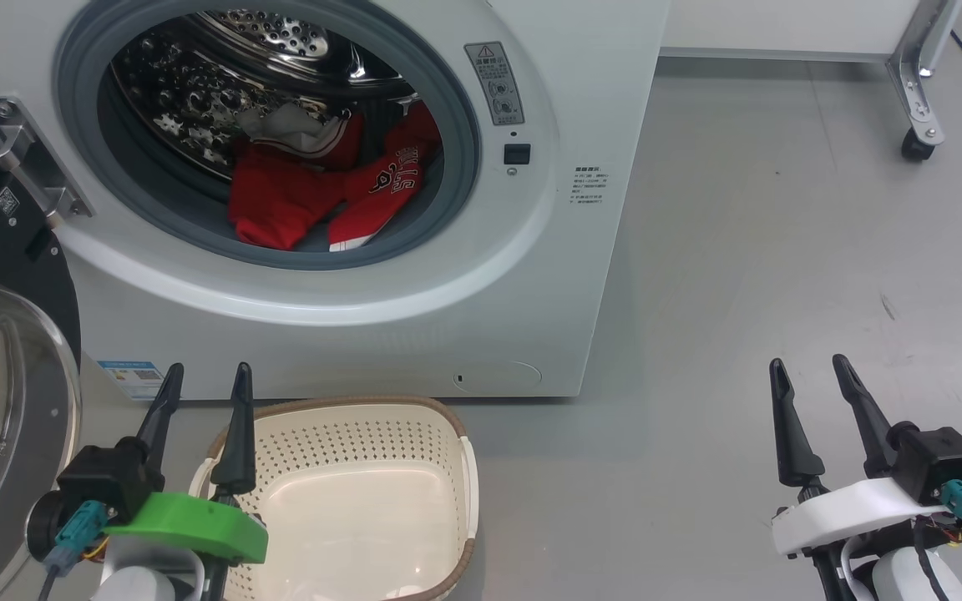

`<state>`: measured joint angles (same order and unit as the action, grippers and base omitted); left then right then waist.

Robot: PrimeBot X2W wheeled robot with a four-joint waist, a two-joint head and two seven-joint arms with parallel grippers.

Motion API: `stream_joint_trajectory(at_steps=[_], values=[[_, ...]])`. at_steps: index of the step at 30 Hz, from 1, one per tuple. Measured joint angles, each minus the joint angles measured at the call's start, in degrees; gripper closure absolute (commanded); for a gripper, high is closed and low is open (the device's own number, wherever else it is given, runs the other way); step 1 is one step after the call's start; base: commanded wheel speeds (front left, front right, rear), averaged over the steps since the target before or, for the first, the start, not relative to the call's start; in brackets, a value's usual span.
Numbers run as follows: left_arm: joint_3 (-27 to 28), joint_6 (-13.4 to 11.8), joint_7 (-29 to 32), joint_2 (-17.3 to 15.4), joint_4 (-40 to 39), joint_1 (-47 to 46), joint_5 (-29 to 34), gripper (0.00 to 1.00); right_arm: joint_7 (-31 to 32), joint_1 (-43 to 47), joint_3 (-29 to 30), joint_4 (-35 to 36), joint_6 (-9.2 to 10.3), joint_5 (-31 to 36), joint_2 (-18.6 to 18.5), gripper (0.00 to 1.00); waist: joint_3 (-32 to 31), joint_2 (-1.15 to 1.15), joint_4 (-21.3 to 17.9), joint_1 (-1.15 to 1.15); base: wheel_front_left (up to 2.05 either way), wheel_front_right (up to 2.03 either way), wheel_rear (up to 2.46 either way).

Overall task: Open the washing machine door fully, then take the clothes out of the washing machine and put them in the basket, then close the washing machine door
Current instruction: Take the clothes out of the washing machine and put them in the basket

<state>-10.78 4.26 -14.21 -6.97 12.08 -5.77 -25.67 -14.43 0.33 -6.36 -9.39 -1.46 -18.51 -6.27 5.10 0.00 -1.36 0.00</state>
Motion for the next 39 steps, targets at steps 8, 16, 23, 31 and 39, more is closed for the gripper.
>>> stream_joint_trajectory(at_steps=[8,16,23,31,39], values=[[-0.19,0.00,0.00,0.00,0.03,0.01,0.00,0.00,0.00,0.00,0.04,-0.04,0.00,0.07,0.07,0.00,-0.25,0.00,-0.02,0.00,0.00,0.00,0.00],[-0.19,-0.01,0.00,0.00,0.07,0.09,0.01,0.00,0.00,0.01,0.19,-0.05,-0.01,0.08,0.30,0.00,-0.46,0.00,0.22,0.00,0.00,0.00,0.00],[0.38,-0.51,0.00,-0.14,-1.05,0.16,0.01,0.00,0.00,-0.01,-0.21,0.41,-0.25,0.49,0.55,0.00,0.58,0.00,-0.02,0.00,0.00,0.00,0.00],[1.33,-1.19,0.91,-1.37,-3.03,0.16,0.01,0.00,0.00,-0.03,-1.07,1.45,-0.24,0.49,1.19,0.00,3.79,0.00,-1.49,0.00,0.00,0.00,0.00],[1.76,-1.43,3.48,-3.88,-4.82,-0.76,0.43,0.00,0.00,-0.42,-1.83,2.15,-0.23,0.48,2.13,0.00,8.49,0.00,-4.37,0.00,0.00,0.00,0.00]])
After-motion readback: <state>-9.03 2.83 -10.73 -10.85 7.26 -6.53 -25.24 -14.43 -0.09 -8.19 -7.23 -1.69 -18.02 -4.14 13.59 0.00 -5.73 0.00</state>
